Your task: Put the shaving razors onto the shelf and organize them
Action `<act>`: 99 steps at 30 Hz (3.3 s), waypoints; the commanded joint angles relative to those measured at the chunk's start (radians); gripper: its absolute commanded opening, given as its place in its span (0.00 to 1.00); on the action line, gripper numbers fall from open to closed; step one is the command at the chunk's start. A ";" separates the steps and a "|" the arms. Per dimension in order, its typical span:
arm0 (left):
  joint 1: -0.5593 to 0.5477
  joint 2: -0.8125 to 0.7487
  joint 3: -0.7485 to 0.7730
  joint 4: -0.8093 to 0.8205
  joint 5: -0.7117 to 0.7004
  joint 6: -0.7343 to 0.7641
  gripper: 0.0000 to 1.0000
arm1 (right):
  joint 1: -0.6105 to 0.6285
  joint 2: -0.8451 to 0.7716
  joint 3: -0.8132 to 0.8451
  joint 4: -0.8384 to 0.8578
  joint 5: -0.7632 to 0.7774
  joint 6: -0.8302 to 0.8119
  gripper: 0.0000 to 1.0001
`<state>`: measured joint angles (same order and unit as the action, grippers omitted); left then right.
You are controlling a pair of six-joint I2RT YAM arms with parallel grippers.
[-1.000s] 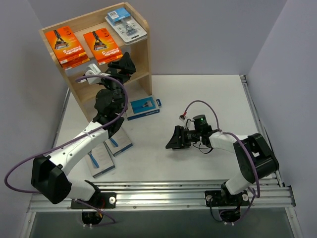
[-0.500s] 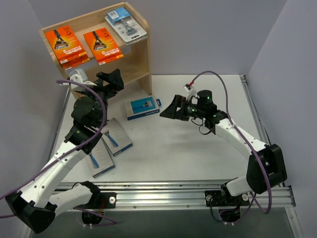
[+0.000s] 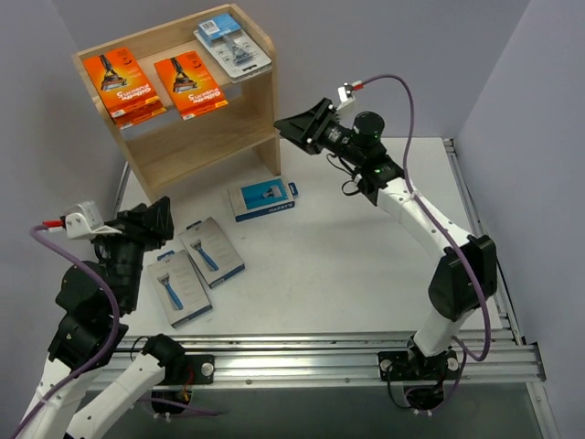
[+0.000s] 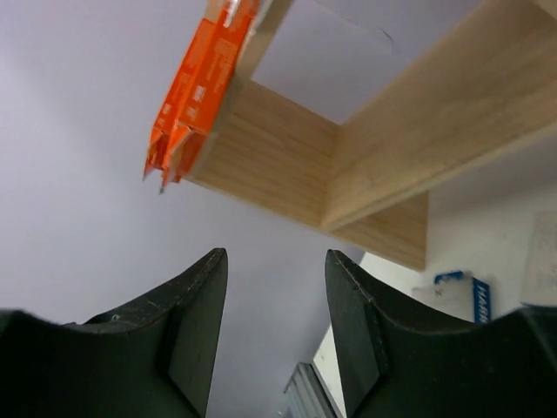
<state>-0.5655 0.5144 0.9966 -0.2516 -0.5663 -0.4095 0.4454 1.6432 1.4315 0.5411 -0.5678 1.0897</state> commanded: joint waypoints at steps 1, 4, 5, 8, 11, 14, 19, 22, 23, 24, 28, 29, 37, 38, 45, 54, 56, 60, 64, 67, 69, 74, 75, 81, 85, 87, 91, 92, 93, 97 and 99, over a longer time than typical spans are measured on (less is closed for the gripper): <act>0.007 -0.013 -0.085 -0.152 0.055 -0.061 0.66 | 0.065 0.091 0.179 0.054 0.035 0.082 0.44; 0.010 -0.037 -0.139 -0.156 0.071 -0.080 0.51 | 0.111 0.170 0.323 0.014 0.065 0.078 0.43; 0.010 -0.037 -0.147 -0.155 0.077 -0.075 0.49 | 0.119 0.190 0.360 -0.015 0.066 0.076 0.43; 0.013 -0.002 -0.177 -0.146 0.091 -0.022 0.39 | 0.144 0.247 0.472 -0.041 0.063 0.087 0.42; 0.015 0.035 -0.179 -0.152 0.085 0.037 0.35 | 0.167 0.283 0.561 -0.107 0.080 0.062 0.42; 0.015 0.052 -0.188 -0.114 0.098 0.067 0.35 | 0.185 0.316 0.616 -0.133 0.086 0.059 0.41; 0.015 0.068 -0.205 -0.097 0.123 0.106 0.47 | 0.197 0.369 0.678 -0.174 0.105 0.049 0.39; 0.015 0.064 -0.219 -0.089 0.126 0.101 0.57 | 0.202 0.395 0.707 -0.188 0.115 0.045 0.36; 0.015 0.059 -0.219 -0.086 0.131 0.103 0.59 | 0.203 0.403 0.718 -0.200 0.118 0.042 0.36; 0.015 0.059 -0.222 -0.084 0.141 0.101 0.60 | 0.204 0.412 0.743 -0.207 0.120 0.039 0.36; 0.015 0.056 -0.225 -0.087 0.174 0.098 0.62 | 0.214 0.460 0.796 -0.221 0.132 0.039 0.33; 0.015 0.056 -0.225 -0.084 0.174 0.095 0.63 | 0.216 0.466 0.803 -0.219 0.135 0.039 0.33; 0.015 0.047 -0.227 -0.084 0.187 0.097 0.64 | 0.220 0.526 0.900 -0.219 0.143 0.056 0.21; 0.015 0.045 -0.228 -0.084 0.189 0.097 0.63 | 0.219 0.530 0.908 -0.211 0.146 0.061 0.20; 0.012 0.035 -0.231 -0.084 0.197 0.094 0.64 | 0.219 0.564 0.951 -0.181 0.138 0.093 0.06; 0.003 0.030 -0.234 -0.081 0.195 0.092 0.64 | 0.222 0.638 1.032 -0.129 0.115 0.141 0.00; -0.001 0.027 -0.234 -0.080 0.194 0.092 0.64 | 0.222 0.645 1.041 -0.112 0.121 0.148 0.00; -0.008 0.026 -0.236 -0.078 0.194 0.090 0.64 | 0.222 0.662 1.046 -0.086 0.123 0.164 0.00; -0.016 0.024 -0.237 -0.077 0.192 0.090 0.64 | 0.223 0.688 1.069 -0.061 0.121 0.187 0.00; -0.022 0.021 -0.239 -0.077 0.192 0.090 0.64 | 0.223 0.707 1.089 -0.049 0.124 0.203 0.00; -0.025 0.021 -0.239 -0.075 0.189 0.092 0.64 | 0.225 0.718 1.096 -0.040 0.126 0.211 0.00; -0.030 0.013 -0.240 -0.077 0.186 0.092 0.64 | 0.225 0.736 1.113 -0.029 0.135 0.223 0.00; -0.031 0.012 -0.242 -0.077 0.186 0.092 0.64 | 0.225 0.742 1.118 -0.026 0.137 0.226 0.00; -0.033 0.009 -0.242 -0.074 0.183 0.093 0.64 | 0.230 0.770 1.135 0.029 0.143 0.251 0.03; -0.031 0.007 -0.242 -0.075 0.181 0.098 0.64 | 0.230 0.771 1.146 0.037 0.141 0.246 0.25; -0.031 0.007 -0.240 -0.075 0.184 0.100 0.64 | 0.228 0.756 1.136 0.031 0.140 0.240 0.48; -0.025 0.010 -0.239 -0.078 0.187 0.103 0.64 | 0.219 0.709 1.078 0.037 0.126 0.231 1.00; -0.022 0.010 -0.237 -0.080 0.187 0.103 0.64 | 0.217 0.693 1.058 0.039 0.125 0.227 1.00; -0.020 0.010 -0.237 -0.081 0.190 0.106 0.64 | 0.216 0.655 1.007 0.043 0.123 0.219 1.00; -0.011 0.015 -0.230 -0.086 0.201 0.113 0.64 | 0.210 0.564 0.888 0.068 0.112 0.185 1.00; -0.001 0.013 -0.227 -0.086 0.204 0.120 0.68 | 0.207 0.508 0.810 0.089 0.102 0.179 1.00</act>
<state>-0.5819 0.5289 0.7521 -0.3809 -0.3801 -0.3096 0.6605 2.3070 2.3081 0.5198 -0.4343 1.3025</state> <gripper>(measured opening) 0.658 0.996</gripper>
